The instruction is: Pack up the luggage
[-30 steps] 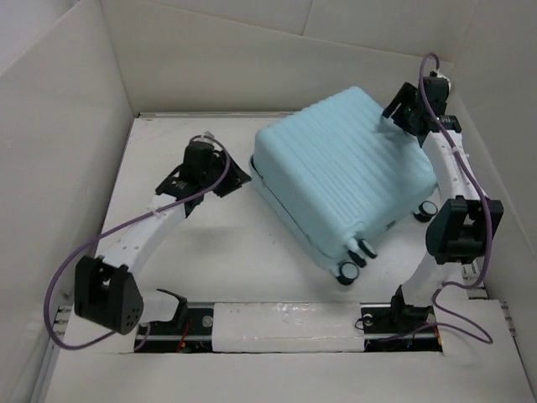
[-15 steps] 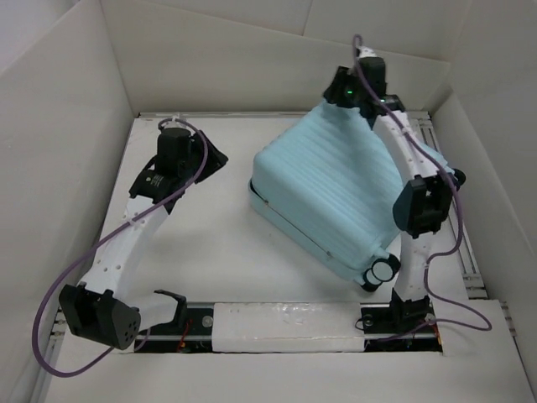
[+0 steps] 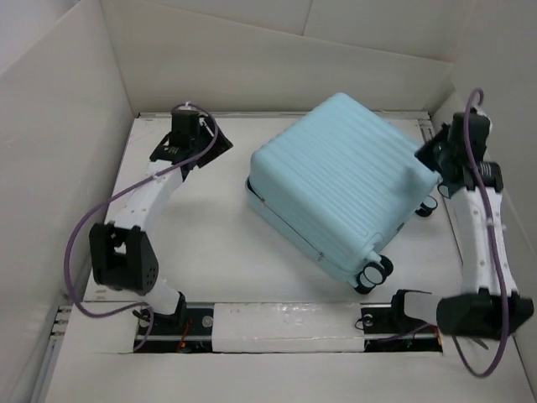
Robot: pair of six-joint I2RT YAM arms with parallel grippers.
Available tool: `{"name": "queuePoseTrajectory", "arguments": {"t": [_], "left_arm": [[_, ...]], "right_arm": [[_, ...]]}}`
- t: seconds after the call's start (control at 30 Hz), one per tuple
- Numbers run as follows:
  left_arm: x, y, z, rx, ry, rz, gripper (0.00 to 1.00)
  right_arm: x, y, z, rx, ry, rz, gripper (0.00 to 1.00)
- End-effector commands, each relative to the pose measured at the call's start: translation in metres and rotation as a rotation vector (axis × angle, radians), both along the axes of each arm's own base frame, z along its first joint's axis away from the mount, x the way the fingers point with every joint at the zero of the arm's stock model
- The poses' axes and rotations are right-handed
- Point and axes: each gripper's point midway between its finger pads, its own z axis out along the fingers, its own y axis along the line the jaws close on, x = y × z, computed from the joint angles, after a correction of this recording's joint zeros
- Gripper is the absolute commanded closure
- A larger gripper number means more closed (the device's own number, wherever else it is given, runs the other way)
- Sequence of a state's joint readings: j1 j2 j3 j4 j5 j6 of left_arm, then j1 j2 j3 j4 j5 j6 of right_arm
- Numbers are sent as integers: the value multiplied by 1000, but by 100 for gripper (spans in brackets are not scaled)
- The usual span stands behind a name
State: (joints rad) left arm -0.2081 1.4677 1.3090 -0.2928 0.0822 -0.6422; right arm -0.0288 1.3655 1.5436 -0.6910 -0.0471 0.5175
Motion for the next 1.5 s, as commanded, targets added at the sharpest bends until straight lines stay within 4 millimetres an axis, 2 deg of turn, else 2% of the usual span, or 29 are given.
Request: {"name": "queuePoseTrajectory", "arguments": {"t": [0.0,0.03,0.17,0.37,0.4,0.47,0.5,0.6,0.67,0.7,0.73,0.77,0.8,0.83,0.87,0.9,0.93,0.97,1.0,1.03,1.1,1.13,1.2,1.23,1.3,1.33,1.37,1.43,1.47], "left_arm": [[29,-22,25,-48,-94,-91,41],[37,-27,14,-53,-76,-104,41],[65,-45,20,-87,-94,-144,41],[84,-81,4,-101,-64,-245,41],[86,-85,5,-112,-66,-262,41],[81,-96,1,-134,-49,-309,41],[76,-101,-16,-130,-12,-319,41],[55,-109,-18,-114,-11,-355,41],[35,-100,-45,-92,46,-347,46],[25,-96,-52,-92,59,-332,49],[9,-95,-38,-106,33,-335,53],[-16,-86,-67,-91,101,-324,55],[-29,-80,-71,-90,113,-311,57],[-44,-74,-50,-94,58,-306,59],[-59,-69,-51,-100,66,-301,63],[-84,-63,-71,-104,127,-298,63],[-97,-59,-66,-112,120,-294,64],[-114,-57,-41,-124,49,-309,64],[-132,-44,-29,-104,25,-274,62],[-138,-41,-31,-96,62,-271,60],[-158,-17,15,-46,-46,-200,50],[-162,-13,65,-45,-146,-188,39],[-177,-7,115,-37,-266,-171,29],[-184,-4,150,-66,-356,-168,25],[-186,10,176,-64,-433,-99,18],[-185,16,189,-64,-468,-66,16],[-179,20,199,-56,-482,-32,14],[-142,25,191,18,-450,49,14],[-127,24,202,31,-483,67,14]], "right_arm": [[-71,-35,-11,17,-13,-257,100],[-89,-65,-14,-21,-17,-392,100],[-140,-117,-35,-94,39,-627,100],[-167,-135,-91,-32,232,-748,100],[-170,-128,-112,0,285,-720,100],[-159,-120,-124,58,273,-666,99],[-153,-101,-141,130,298,-580,99],[-119,-69,-155,249,253,-400,97],[-93,-28,-165,340,266,-223,98],[-68,-12,-152,354,206,-154,97],[-56,34,-145,347,215,-4,97],[-27,61,-97,344,120,99,94],[-6,89,-113,311,195,199,94],[-1,135,-100,280,209,341,94],[25,164,-23,259,64,458,94],[38,186,-46,237,165,519,96],[44,199,-28,195,135,574,96],[53,205,-6,169,98,561,94],[68,199,38,143,-11,540,78],[70,197,55,136,-52,527,66],[77,165,87,119,-121,444,47],[69,152,101,114,-146,417,34],[63,129,105,82,-163,381,25],[61,122,77,67,-93,367,23],[36,113,79,24,-110,367,22],[29,107,38,6,-18,351,22],[11,101,49,-3,-66,335,28],[-10,100,29,-15,-47,342,38],[-22,96,-8,-21,28,334,56]]}}
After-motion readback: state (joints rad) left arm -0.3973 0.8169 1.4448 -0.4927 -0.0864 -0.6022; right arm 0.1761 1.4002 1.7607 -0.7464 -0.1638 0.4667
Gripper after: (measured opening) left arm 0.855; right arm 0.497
